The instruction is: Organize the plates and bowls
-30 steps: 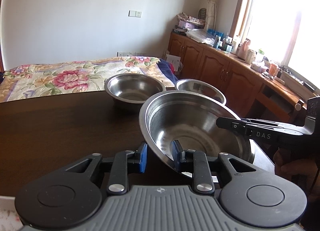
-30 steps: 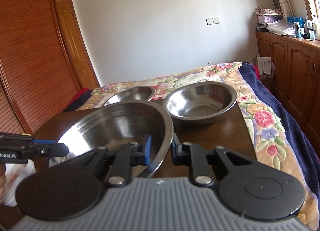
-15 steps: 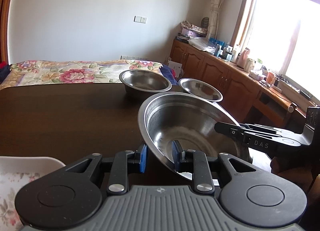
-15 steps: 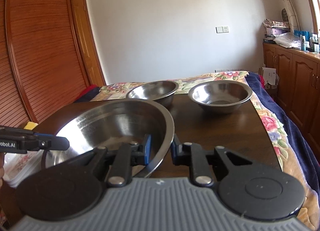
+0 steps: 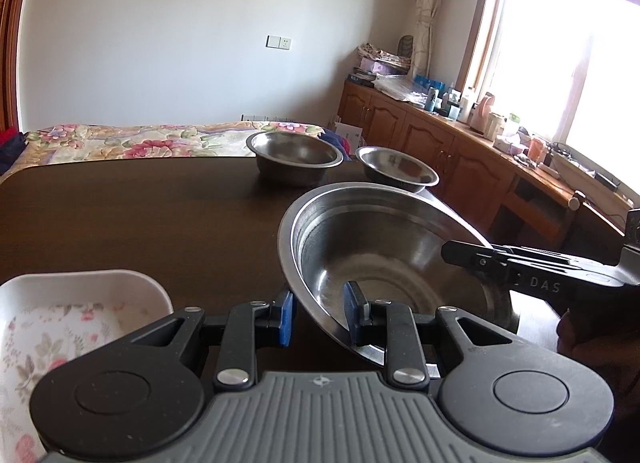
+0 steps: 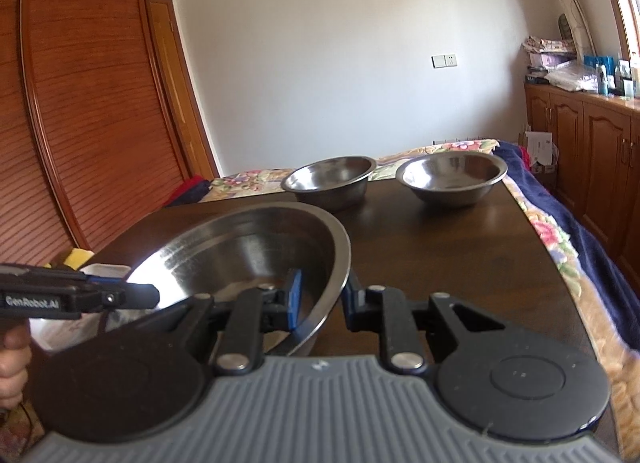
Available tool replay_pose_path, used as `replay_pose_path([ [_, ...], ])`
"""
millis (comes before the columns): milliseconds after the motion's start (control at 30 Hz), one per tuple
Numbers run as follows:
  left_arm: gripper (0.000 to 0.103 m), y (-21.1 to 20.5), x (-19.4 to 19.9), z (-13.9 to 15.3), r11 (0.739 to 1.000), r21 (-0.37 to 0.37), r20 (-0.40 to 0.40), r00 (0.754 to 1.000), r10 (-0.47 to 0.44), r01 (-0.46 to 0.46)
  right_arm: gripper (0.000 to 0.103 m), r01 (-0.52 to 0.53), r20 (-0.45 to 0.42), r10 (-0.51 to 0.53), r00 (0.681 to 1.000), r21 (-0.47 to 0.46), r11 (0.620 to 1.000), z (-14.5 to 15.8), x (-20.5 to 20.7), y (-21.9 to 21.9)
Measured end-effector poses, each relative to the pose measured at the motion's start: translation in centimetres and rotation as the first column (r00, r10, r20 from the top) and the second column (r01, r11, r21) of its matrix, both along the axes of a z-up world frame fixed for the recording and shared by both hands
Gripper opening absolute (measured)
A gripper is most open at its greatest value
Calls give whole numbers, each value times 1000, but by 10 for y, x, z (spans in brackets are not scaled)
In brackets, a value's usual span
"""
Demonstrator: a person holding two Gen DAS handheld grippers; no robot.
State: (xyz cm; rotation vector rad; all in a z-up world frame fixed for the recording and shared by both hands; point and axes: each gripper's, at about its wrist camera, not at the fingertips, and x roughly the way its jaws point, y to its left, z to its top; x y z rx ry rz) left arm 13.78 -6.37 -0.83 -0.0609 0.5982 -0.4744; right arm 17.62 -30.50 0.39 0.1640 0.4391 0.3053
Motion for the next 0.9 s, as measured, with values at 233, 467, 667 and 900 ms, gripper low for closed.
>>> replay_pose_path([
  [233, 26, 8, -8, -3, 1000, 12, 2, 1000, 17, -17, 23, 0, -17, 1, 1000, 48, 999, -7, -9, 5],
  [467, 26, 11, -13, -4, 999, 24, 12, 1000, 22, -23, 23, -2, -26, 3, 1000, 28, 1000, -11, -13, 11],
  [667, 26, 15, -17, -6, 999, 32, 15, 1000, 27, -28, 23, -6, -28, 7, 1000, 23, 1000, -10, -17, 13],
  [900, 26, 18, -17, -7, 999, 31, 10, 999, 36, -36, 24, -12, -25, 13, 1000, 14, 1000, -9, -18, 16],
])
